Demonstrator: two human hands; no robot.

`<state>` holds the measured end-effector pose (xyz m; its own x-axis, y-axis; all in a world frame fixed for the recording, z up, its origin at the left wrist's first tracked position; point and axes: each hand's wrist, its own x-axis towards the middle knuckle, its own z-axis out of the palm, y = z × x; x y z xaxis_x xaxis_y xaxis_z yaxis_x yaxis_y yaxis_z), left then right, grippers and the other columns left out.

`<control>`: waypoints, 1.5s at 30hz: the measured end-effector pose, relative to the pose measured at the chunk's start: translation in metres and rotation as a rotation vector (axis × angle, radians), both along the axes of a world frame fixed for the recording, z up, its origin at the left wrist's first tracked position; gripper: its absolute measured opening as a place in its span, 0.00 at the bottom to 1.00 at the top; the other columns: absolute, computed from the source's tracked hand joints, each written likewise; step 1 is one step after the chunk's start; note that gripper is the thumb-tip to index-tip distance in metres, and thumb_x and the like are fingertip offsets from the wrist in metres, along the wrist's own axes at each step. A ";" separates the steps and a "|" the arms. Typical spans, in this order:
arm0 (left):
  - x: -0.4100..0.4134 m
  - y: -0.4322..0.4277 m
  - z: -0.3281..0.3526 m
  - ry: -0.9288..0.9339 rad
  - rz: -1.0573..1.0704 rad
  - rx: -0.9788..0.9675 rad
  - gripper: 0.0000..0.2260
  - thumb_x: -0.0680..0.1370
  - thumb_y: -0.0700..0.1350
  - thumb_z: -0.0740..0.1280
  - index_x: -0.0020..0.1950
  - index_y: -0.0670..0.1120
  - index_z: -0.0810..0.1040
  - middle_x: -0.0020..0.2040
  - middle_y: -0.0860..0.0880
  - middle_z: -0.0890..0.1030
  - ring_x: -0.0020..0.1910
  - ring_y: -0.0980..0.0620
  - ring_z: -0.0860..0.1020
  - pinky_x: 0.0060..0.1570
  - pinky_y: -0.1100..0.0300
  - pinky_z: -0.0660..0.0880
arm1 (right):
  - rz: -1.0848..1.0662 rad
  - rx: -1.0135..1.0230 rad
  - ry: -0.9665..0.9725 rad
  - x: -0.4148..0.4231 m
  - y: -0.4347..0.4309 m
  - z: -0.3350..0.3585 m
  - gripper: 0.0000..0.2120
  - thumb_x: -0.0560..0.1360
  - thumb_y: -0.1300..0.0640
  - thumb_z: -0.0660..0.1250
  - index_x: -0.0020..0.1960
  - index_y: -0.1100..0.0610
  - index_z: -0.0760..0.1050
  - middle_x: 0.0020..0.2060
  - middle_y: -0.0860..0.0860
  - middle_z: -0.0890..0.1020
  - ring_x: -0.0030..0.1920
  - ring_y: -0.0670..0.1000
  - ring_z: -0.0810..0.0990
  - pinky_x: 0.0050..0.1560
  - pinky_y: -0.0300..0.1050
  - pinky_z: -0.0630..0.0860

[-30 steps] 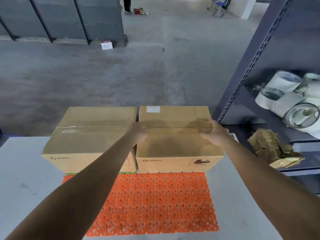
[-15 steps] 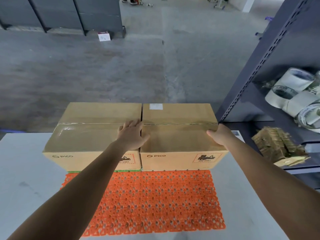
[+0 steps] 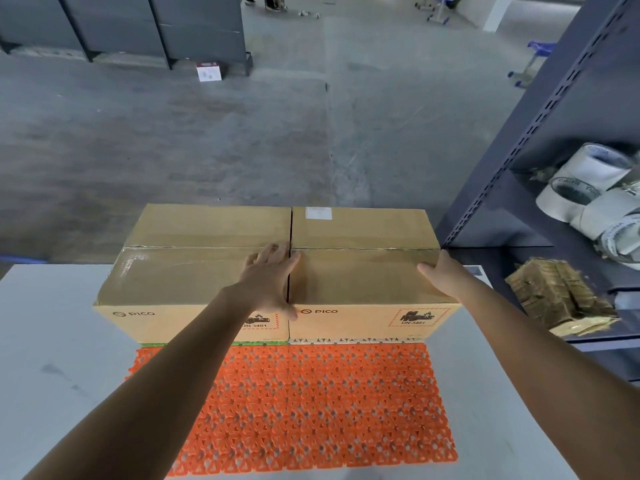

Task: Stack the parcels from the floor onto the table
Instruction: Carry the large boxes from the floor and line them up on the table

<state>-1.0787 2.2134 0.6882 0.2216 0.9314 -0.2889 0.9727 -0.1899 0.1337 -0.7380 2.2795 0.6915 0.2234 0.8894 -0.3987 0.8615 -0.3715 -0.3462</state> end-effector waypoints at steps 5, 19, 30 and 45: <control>0.003 0.000 0.000 0.019 -0.006 0.006 0.56 0.63 0.62 0.75 0.78 0.52 0.42 0.79 0.46 0.41 0.77 0.43 0.39 0.73 0.43 0.43 | 0.043 0.020 -0.179 -0.013 -0.007 0.010 0.31 0.81 0.46 0.57 0.75 0.63 0.54 0.70 0.63 0.65 0.67 0.64 0.68 0.63 0.58 0.70; 0.031 -0.017 0.020 -0.026 0.048 0.015 0.44 0.68 0.72 0.64 0.76 0.51 0.56 0.77 0.43 0.55 0.76 0.42 0.51 0.72 0.40 0.54 | 0.328 0.062 -0.369 -0.021 -0.076 0.016 0.31 0.77 0.33 0.53 0.76 0.43 0.53 0.76 0.52 0.55 0.74 0.59 0.57 0.65 0.64 0.64; 0.060 -0.140 0.018 -0.044 0.238 0.059 0.32 0.76 0.63 0.59 0.76 0.51 0.58 0.75 0.45 0.57 0.74 0.43 0.57 0.66 0.45 0.66 | 0.611 0.238 -0.291 -0.030 -0.165 0.004 0.23 0.82 0.46 0.52 0.75 0.49 0.58 0.74 0.54 0.62 0.72 0.58 0.61 0.65 0.62 0.67; 0.080 -0.436 0.033 -0.126 0.759 0.169 0.29 0.78 0.57 0.63 0.75 0.48 0.61 0.74 0.44 0.64 0.72 0.42 0.61 0.67 0.45 0.65 | 1.099 0.187 0.042 -0.091 -0.368 0.002 0.23 0.81 0.50 0.57 0.75 0.51 0.60 0.66 0.59 0.69 0.65 0.61 0.70 0.62 0.55 0.71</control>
<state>-0.9987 1.7774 0.7212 -0.4706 0.8704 -0.1449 0.8241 0.4923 0.2802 -0.8288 1.9114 0.6939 -0.7326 0.6419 -0.2265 0.6759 0.6468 -0.3533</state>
